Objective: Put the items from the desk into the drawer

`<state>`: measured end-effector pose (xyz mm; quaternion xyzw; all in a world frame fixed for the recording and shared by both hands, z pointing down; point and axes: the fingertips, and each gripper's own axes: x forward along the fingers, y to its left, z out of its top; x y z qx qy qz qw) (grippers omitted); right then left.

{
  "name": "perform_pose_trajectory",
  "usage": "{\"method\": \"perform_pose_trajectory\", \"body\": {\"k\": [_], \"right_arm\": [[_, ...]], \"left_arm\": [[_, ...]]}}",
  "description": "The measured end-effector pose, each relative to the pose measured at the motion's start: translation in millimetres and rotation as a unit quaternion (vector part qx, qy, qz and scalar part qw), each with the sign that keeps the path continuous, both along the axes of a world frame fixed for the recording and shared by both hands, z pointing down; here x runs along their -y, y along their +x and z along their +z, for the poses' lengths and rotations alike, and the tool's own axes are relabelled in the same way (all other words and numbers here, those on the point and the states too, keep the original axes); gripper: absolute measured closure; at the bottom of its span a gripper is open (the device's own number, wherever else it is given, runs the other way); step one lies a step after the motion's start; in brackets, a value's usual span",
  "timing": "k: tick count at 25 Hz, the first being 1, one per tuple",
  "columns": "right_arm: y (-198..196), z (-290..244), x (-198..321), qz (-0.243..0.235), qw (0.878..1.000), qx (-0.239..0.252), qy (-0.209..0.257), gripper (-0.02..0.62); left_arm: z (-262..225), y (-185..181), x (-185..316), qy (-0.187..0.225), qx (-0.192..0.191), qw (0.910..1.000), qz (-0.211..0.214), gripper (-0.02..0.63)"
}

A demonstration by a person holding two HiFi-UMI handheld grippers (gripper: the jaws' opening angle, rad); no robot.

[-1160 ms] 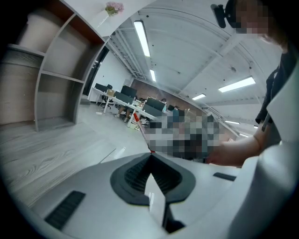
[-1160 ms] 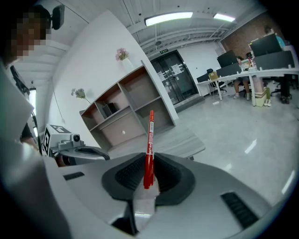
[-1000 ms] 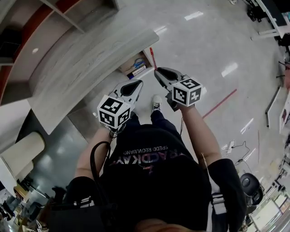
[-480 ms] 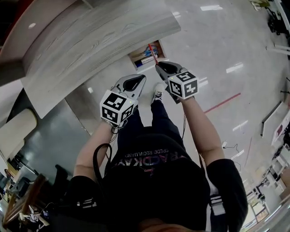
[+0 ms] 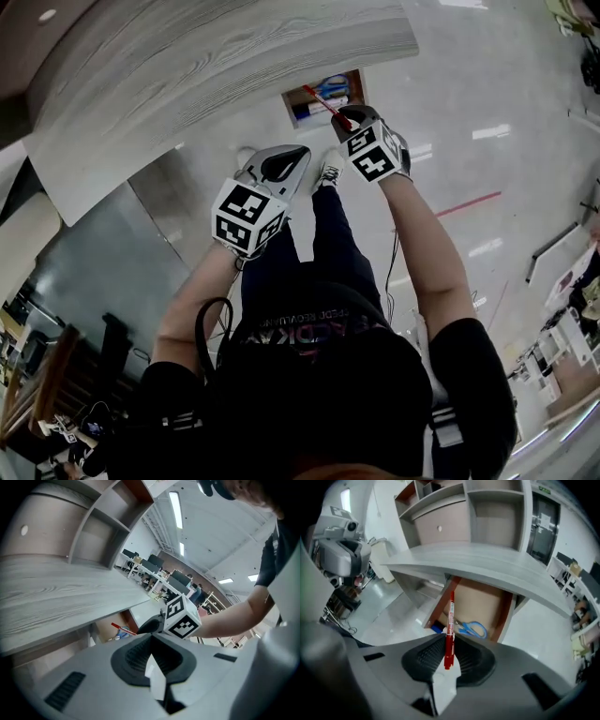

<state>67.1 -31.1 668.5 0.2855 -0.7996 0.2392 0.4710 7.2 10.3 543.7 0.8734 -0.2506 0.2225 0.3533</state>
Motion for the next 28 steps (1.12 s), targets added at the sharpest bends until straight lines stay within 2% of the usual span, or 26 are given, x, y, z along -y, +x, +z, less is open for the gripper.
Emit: {"method": "perform_pose_trajectory", "body": {"k": [6,17,23,26,28], "right_arm": [[-10,29,18,-0.051,0.998,-0.045,0.003,0.523],[-14,48,29,-0.055,0.997,-0.055,-0.013,0.517],[-11,40,32,-0.046,0.998,-0.046,0.0,0.491],[-14,23,32,-0.024,1.0,-0.019,0.003,0.565],[-18,6,31,0.01,1.0,0.024,-0.005,0.577]], "left_arm": [[18,-14,2,-0.016,0.005,0.9997,-0.016,0.595],[28,-23,-2,-0.033,0.007,0.9989,-0.033,0.595],[24,-19,-2,-0.026,0.005,0.9991,-0.034,0.595],[16,-19,1,-0.014,0.001,0.9993,-0.035,0.595],[10,-17,3,-0.005,-0.003,0.9994,-0.034,0.595]]}}
